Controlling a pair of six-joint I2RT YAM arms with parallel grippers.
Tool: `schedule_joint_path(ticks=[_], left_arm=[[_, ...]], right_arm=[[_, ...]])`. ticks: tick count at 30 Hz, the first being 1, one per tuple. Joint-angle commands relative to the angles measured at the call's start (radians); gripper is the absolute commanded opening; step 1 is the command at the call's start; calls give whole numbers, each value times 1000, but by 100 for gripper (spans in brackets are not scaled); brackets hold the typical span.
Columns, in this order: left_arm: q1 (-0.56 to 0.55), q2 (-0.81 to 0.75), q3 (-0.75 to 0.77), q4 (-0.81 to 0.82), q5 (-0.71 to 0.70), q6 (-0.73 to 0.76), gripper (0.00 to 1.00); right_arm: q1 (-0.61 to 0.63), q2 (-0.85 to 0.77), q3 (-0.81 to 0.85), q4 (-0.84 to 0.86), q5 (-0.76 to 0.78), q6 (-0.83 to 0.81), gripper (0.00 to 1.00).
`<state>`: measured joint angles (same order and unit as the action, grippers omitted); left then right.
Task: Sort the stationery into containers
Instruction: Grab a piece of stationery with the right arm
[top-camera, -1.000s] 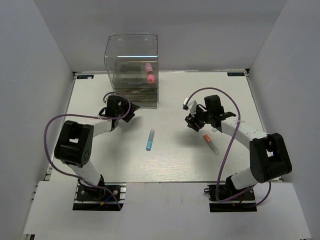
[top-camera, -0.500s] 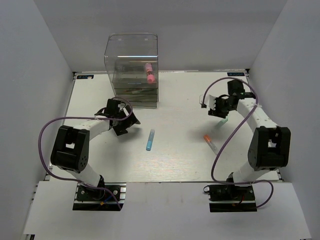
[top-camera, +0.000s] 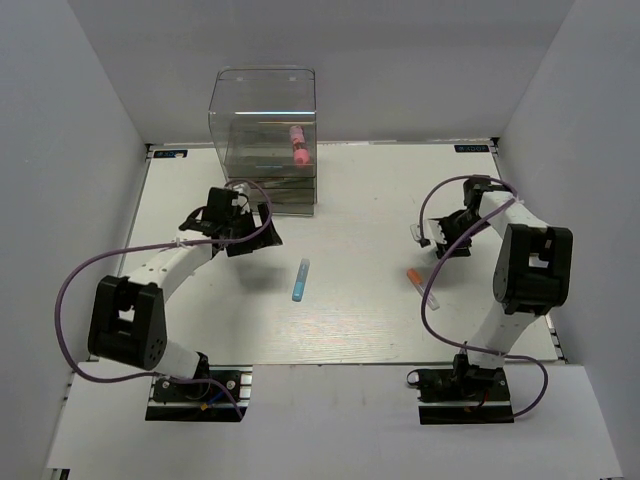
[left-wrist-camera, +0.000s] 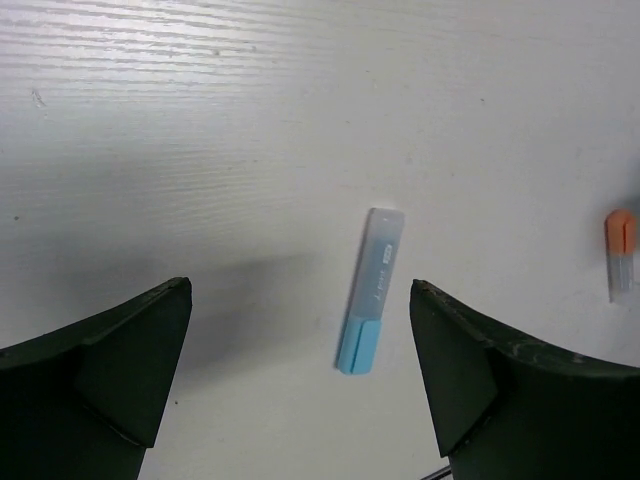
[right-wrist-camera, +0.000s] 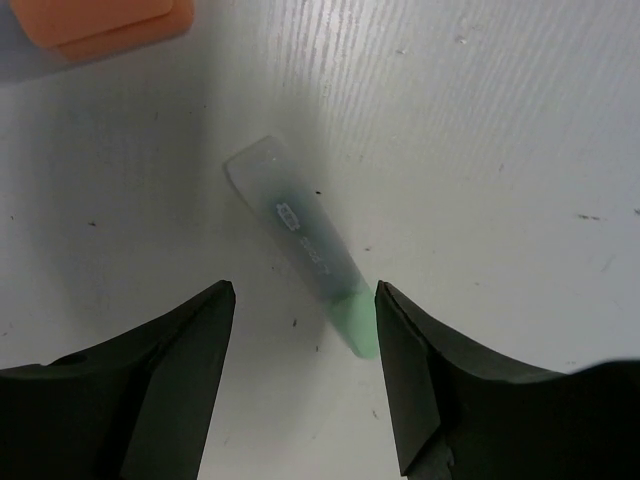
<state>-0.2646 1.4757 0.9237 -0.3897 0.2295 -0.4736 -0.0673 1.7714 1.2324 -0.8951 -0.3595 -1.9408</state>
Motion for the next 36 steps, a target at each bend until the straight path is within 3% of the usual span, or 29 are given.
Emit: schedule_joint_path(ticks=[1, 11, 18, 24, 32, 36], left_arm=[[-15, -77, 3, -40, 42, 76, 100], [-24, -172, -158, 41, 51, -56, 99], [-13, -202, -198, 18, -18, -103, 100], [-4, -275, -232, 18, -48, -140, 100], [-4, -354, -290, 83, -50, -175, 100], [-4, -400, -336, 103, -25, -175, 100]], right_arm=[[6, 55, 30, -8, 22, -115, 65], [17, 203, 147, -112, 65, -219, 65], [23, 257, 159, -214, 139, -294, 48], [58, 206, 147, -229, 42, -307, 20], [242, 106, 248, -36, -265, -23, 9], [371, 47, 199, 241, -349, 342, 9]])
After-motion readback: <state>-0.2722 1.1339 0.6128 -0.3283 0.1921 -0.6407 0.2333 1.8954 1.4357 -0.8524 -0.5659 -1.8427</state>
